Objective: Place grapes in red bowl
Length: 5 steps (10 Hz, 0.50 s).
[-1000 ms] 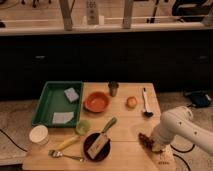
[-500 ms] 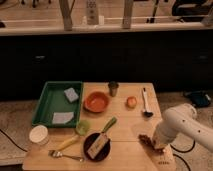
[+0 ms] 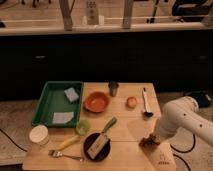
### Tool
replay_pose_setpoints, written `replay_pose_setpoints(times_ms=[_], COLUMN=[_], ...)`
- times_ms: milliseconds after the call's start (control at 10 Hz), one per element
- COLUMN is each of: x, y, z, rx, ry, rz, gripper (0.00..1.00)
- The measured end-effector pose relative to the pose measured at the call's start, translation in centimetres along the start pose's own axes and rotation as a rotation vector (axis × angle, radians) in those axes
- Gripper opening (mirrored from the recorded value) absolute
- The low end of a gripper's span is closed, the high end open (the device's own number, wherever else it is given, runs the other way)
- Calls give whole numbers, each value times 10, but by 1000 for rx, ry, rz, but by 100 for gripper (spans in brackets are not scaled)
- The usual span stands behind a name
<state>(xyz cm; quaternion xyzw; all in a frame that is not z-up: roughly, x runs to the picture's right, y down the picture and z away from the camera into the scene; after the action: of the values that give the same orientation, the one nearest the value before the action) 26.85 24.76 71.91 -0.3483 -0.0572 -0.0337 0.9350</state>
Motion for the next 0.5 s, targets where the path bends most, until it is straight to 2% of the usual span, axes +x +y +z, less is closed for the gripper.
replay_pose_setpoints(times_ms=[100,200,500], x=[-3,-6,-16], y=[-6,-14,-27], z=[-9,-27,-40], rx=[3,7,14], ry=[4,11,21], rz=[-14,-28,-64], gripper=[1,1,1])
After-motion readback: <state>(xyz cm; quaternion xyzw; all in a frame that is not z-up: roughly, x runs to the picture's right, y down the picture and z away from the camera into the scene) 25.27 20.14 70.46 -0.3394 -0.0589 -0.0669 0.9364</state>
